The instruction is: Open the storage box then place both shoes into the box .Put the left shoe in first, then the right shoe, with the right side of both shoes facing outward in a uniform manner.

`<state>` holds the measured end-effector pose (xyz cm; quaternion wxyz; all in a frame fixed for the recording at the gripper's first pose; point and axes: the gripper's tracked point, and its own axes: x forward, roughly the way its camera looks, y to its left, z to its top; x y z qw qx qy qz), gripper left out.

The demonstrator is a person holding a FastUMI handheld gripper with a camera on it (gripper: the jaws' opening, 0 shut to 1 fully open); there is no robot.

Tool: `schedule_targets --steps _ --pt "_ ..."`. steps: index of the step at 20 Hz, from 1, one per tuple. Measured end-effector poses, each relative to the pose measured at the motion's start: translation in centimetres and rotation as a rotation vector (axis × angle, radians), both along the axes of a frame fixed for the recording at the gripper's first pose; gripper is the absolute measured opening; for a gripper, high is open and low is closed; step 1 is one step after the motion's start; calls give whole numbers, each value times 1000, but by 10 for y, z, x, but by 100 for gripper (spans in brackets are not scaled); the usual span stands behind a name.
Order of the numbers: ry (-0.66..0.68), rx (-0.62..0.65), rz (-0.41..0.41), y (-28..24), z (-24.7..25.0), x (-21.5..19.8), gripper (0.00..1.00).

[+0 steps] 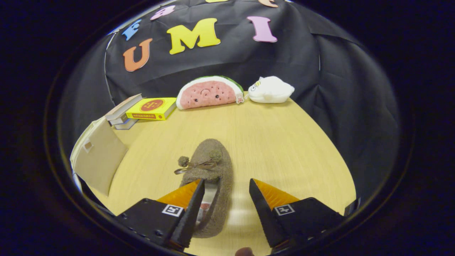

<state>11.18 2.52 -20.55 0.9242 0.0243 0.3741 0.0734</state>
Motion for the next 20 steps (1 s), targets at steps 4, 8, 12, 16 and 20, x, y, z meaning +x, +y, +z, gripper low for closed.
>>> schedule_targets --steps 4,8,12,16,20 --pt "43 25 2 7 -12 0 48" --pt "56 -2 -9 3 -20 1 39" --pt "56 19 -20 1 -19 3 0" --pt "62 131 -80 1 -9 0 0" --pt "56 208 -87 18 15 -10 0"
